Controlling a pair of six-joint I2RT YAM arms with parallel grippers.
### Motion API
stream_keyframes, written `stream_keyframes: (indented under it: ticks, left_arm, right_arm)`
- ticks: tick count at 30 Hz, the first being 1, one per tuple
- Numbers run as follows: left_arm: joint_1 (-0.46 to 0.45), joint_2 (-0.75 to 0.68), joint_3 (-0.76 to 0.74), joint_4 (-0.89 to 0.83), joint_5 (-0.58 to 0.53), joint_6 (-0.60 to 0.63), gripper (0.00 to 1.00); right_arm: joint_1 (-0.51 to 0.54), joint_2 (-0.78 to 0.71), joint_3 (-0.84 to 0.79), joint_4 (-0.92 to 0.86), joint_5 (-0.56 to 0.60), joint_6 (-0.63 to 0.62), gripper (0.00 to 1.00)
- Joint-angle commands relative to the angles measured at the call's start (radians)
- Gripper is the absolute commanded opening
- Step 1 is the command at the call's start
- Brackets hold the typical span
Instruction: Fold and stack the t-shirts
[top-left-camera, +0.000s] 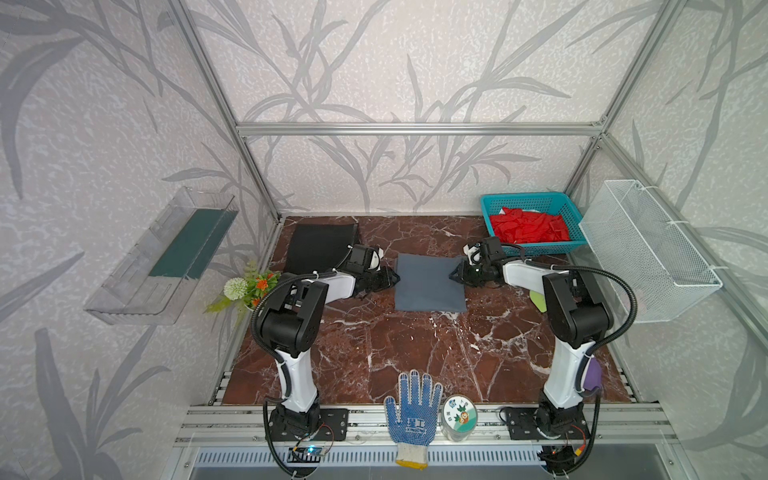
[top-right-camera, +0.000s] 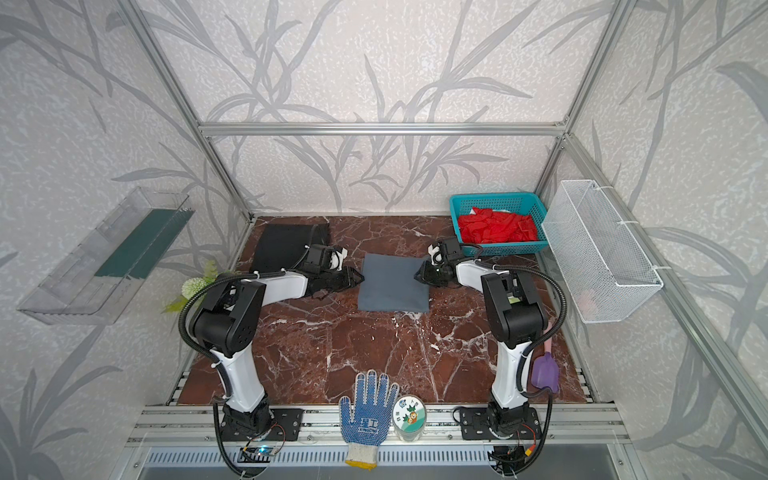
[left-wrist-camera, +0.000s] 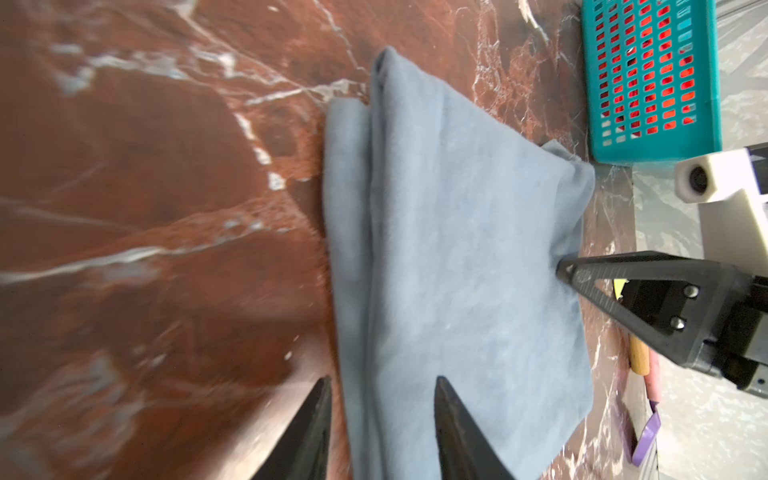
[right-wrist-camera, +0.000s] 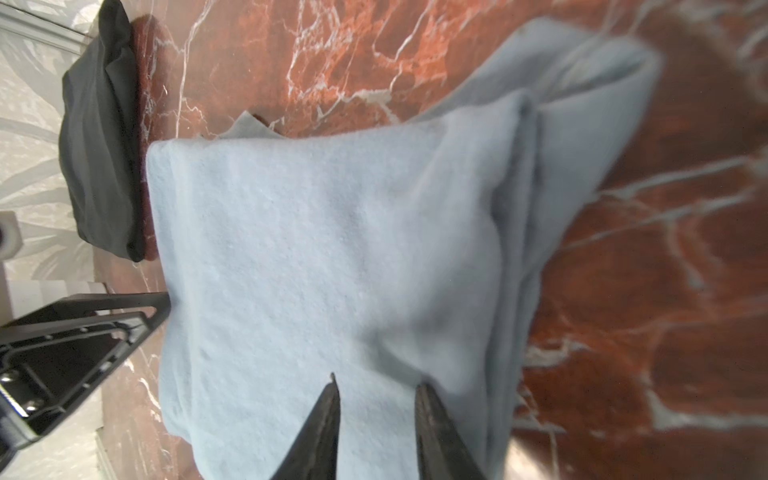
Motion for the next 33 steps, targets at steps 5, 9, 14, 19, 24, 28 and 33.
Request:
stream_keyframes:
  ticks: [5, 9, 14, 19, 24, 28, 33]
  left_arm:
    - [0.001, 0.005, 0.050, -0.126, 0.043, 0.073, 0.49]
    - [0.001, 0.043, 0.081, -0.131, 0.049, 0.072, 0.52]
    - [0.001, 0.094, 0.135, -0.176, 0.033, 0.073, 0.53]
    - [-0.002, 0.134, 0.152, -0.170, 0.051, 0.053, 0.53]
    - [-0.021, 0.176, 0.183, -0.162, 0.068, 0.032, 0.50]
    - [-0.037, 0.183, 0.190, -0.170, 0.048, 0.025, 0.44]
    - [-0.043, 0.201, 0.244, -0.209, 0.051, 0.016, 0.20]
  right_arm:
    - [-0.006, -0.118, -0.075, -0.044, 0.014, -0.037, 0.35]
    - [-0.006, -0.107, -0.111, -0.035, 0.002, -0.042, 0.36]
    - [-0.006, -0.074, -0.126, -0.022, -0.012, -0.032, 0.36]
    - [-0.005, -0.070, -0.129, -0.057, 0.028, -0.030, 0.35]
    - [-0.006, -0.077, -0.139, -0.061, 0.026, -0.038, 0.35]
    - [-0.006, -0.073, -0.139, -0.055, 0.013, -0.033, 0.35]
    - [-0.006, -0.091, -0.136, -0.017, -0.026, -0.025, 0.35]
